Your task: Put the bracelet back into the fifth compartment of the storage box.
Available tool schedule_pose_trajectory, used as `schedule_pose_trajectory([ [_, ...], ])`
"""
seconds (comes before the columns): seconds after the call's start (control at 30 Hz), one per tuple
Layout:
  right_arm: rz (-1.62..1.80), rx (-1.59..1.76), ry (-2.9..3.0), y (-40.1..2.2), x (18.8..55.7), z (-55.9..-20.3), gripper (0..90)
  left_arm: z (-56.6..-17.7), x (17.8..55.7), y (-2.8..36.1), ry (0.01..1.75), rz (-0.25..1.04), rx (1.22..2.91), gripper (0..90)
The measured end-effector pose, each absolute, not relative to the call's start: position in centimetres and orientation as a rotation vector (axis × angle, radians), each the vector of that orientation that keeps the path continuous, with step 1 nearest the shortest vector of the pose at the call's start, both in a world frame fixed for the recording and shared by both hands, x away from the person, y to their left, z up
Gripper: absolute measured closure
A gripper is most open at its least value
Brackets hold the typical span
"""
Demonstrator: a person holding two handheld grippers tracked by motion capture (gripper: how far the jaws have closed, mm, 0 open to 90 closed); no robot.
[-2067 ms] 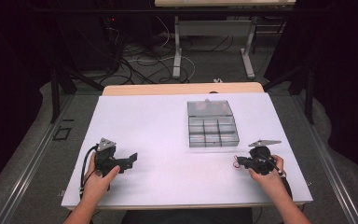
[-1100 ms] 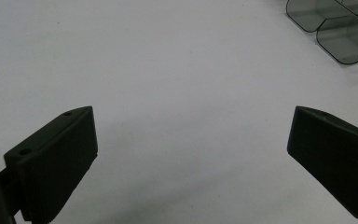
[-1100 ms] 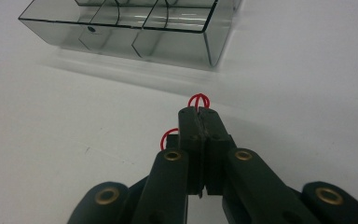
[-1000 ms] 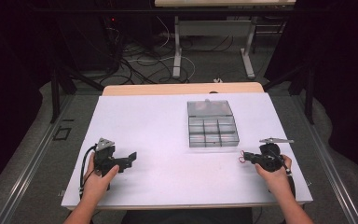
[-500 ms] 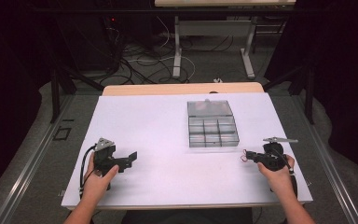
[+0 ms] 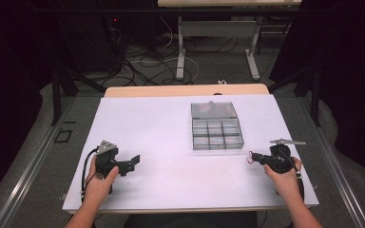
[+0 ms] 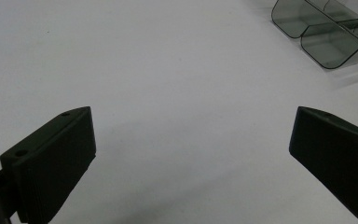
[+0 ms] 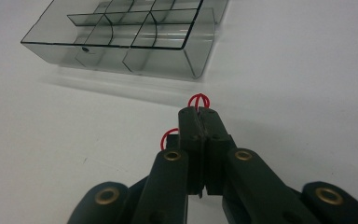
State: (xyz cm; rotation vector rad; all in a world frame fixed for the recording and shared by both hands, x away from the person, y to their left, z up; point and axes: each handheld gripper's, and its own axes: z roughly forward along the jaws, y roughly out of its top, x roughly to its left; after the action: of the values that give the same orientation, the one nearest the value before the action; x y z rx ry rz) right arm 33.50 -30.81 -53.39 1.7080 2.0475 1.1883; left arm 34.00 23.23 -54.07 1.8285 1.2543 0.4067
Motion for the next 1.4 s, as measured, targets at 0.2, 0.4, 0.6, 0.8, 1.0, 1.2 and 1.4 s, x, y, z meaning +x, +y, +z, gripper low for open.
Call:
schedule_pose_trajectory([
  [0.2,1.198,1.698,2.042,-30.9,33.5,-53.4,89.7,-54.1,34.0,23.2,1.254,0.411,1.827,0.4],
  [0.4,1.206,1.705,2.031,-31.0,33.5,-53.2,89.7,-54.2,34.0,23.1,1.258,0.420,1.816,0.4],
  [0.6,1.208,1.699,2.022,-31.1,33.5,-53.1,89.7,-54.1,34.0,23.2,1.257,0.410,1.826,0.4],
  [0.8,1.213,1.704,2.017,-31.2,33.5,-53.0,89.7,-54.2,34.0,23.2,1.260,0.422,1.819,0.4],
  [1.0,1.223,1.685,2.006,-31.3,33.4,-52.4,89.7,-54.1,34.0,23.3,1.258,0.412,1.836,0.4],
  [1.2,1.230,1.686,2.006,-31.3,33.2,-51.9,89.7,-54.1,34.0,23.3,1.263,0.412,1.827,0.4],
  [1.4,1.245,1.676,2.020,-31.0,33.2,-50.9,89.7,-54.2,34.1,23.1,1.263,0.406,1.838,0.4],
])
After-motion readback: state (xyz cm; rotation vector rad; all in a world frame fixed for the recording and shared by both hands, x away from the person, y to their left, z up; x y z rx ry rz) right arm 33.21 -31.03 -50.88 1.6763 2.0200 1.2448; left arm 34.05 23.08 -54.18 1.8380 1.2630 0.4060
